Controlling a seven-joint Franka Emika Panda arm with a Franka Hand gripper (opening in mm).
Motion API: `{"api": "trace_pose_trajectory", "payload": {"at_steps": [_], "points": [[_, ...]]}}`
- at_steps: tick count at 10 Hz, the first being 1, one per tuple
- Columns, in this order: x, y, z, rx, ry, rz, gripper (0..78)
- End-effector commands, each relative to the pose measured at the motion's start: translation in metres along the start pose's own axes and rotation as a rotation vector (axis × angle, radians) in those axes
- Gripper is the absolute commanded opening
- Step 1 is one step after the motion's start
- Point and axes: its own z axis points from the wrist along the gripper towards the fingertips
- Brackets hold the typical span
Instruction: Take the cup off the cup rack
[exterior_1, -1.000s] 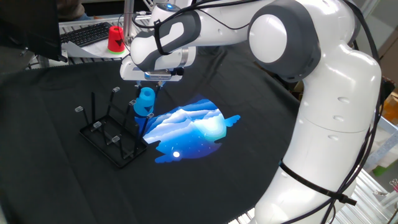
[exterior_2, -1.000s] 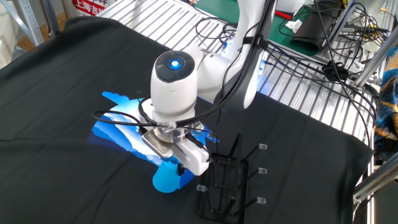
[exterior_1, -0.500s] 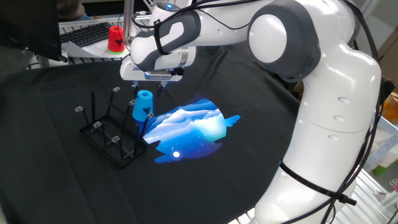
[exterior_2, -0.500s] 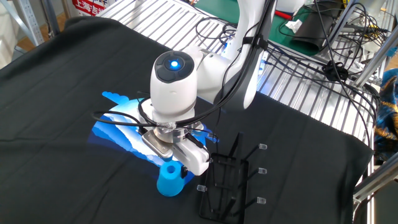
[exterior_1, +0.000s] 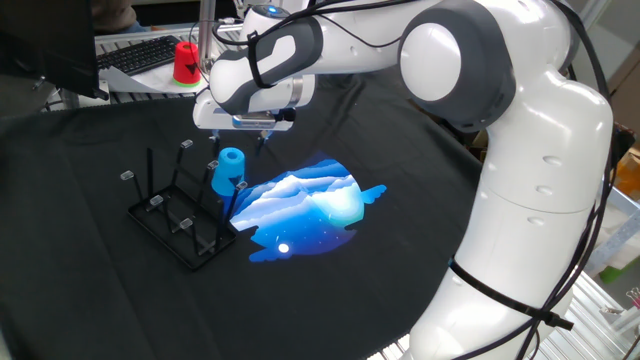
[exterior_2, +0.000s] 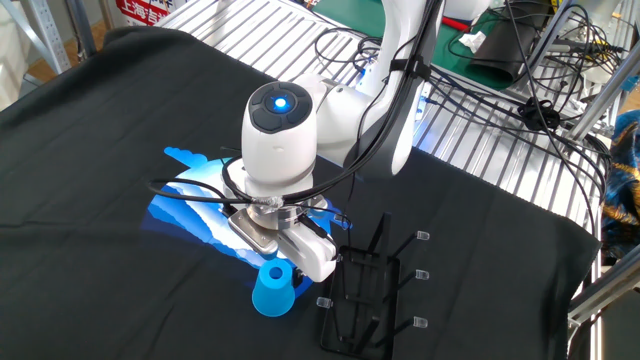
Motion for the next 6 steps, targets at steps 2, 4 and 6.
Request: {"api": "trace_pose_trajectory", "payload": {"at_steps": [2, 4, 6], "points": [[0.004, 0.009, -0.107, 0.018, 0.05, 0.077, 77.4], [0.003, 0.011, -0.118, 0.01, 0.057, 0.075, 77.4], [0.004, 0.009, -0.124, 0.01, 0.057, 0.044, 77.4]]}}
